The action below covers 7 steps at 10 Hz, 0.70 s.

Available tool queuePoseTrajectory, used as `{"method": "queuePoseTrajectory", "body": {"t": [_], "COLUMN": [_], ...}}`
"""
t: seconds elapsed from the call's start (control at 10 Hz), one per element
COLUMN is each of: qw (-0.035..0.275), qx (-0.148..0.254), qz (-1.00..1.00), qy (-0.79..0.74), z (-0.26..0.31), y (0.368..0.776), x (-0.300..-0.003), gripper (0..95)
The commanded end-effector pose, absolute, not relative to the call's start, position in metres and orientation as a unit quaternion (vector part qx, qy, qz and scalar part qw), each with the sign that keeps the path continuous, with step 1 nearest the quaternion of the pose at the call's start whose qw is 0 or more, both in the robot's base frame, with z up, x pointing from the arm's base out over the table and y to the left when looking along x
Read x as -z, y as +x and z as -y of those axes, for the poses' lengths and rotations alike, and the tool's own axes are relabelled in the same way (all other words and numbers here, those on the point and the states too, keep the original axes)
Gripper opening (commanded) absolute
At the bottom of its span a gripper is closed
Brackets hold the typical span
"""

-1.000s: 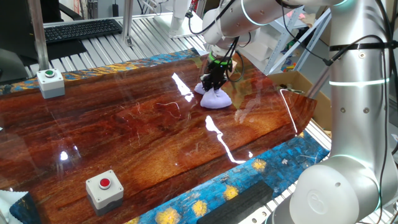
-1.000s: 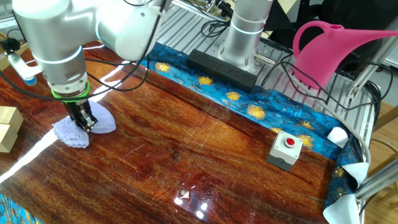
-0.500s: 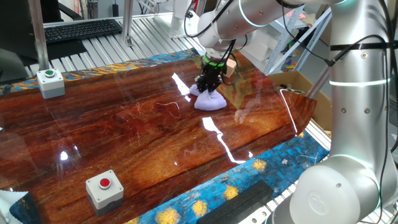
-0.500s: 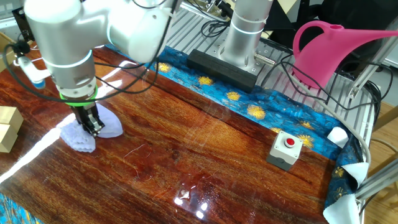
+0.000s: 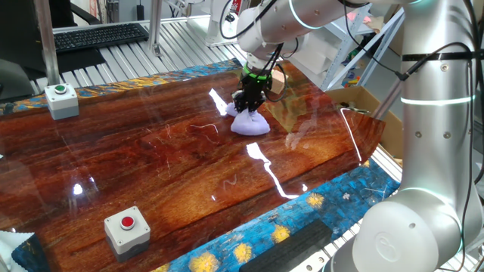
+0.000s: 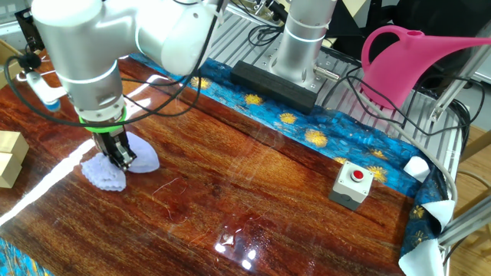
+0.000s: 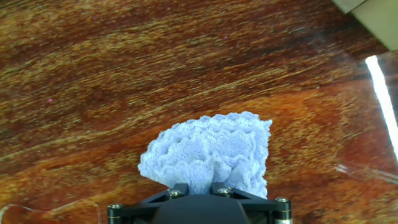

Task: Clean the table with a cloth

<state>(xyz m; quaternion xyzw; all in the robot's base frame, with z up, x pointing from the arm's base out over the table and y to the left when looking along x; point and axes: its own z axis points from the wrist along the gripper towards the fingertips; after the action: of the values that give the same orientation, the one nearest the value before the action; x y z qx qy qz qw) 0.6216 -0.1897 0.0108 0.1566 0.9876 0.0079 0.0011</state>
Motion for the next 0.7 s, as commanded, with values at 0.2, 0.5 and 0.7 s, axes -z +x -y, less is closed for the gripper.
{"method": "queuePoseTrajectory", "body": {"t": [0.2, 0.5, 0.7], "qw": [0.003, 0.005, 0.005], "qx": [-0.004, -0.007, -0.008], "qz": [-0.986, -0.986, -0.986], "qy": [0.168, 0.166, 0.165], "z": [0.1734, 0.1732, 0.1732], "y": [0.6157, 0.6173, 0.6174], "x": [-0.0121, -0.0092, -0.0092], "gripper": [0.0, 0.0, 0.0]}}
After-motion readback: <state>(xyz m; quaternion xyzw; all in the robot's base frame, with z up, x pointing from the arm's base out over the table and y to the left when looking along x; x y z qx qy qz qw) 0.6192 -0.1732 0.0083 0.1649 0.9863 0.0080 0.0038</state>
